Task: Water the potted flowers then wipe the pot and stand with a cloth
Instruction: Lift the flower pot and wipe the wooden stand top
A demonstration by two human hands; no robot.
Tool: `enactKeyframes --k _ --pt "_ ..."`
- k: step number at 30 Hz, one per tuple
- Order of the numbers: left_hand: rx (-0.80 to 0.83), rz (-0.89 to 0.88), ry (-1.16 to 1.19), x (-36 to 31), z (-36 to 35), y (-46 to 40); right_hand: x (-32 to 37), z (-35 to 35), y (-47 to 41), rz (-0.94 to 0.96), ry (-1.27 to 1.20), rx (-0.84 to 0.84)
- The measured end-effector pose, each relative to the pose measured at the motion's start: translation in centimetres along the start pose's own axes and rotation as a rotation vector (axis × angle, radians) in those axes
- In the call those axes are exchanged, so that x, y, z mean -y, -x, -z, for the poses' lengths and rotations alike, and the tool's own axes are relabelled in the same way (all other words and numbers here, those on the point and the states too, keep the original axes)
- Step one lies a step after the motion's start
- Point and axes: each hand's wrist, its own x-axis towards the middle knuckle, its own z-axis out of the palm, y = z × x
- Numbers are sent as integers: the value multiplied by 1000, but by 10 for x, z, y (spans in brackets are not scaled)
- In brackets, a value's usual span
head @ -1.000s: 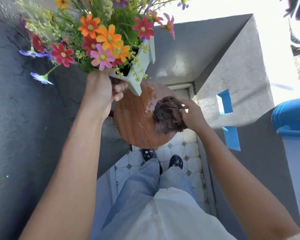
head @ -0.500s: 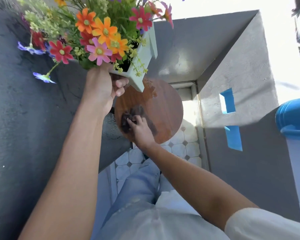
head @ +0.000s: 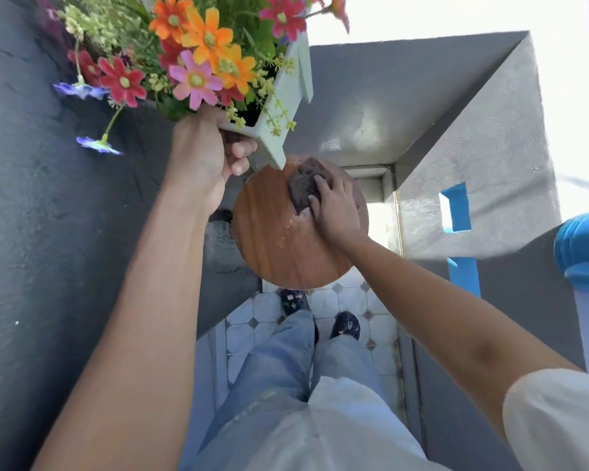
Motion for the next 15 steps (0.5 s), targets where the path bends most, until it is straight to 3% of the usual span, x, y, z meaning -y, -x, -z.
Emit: enactKeyframes --k 2,5,8,13,15 --pt "-3 -7 -17 -2 0 -3 1 3 -20 -118 0 -45" --pt "-19 -18 -24 -6 -1 -11 27 -7 -26 -87 36 -72" --pt "-27 -26 -29 -12 -4 -16 74 -29 -4 83 13 37" --pt "-32 -32 -26 -17 -6 -19 113 -50 38 584 133 313" --pt "-33 -36 -18 -18 -5 -21 103 -41 12 597 120 325"
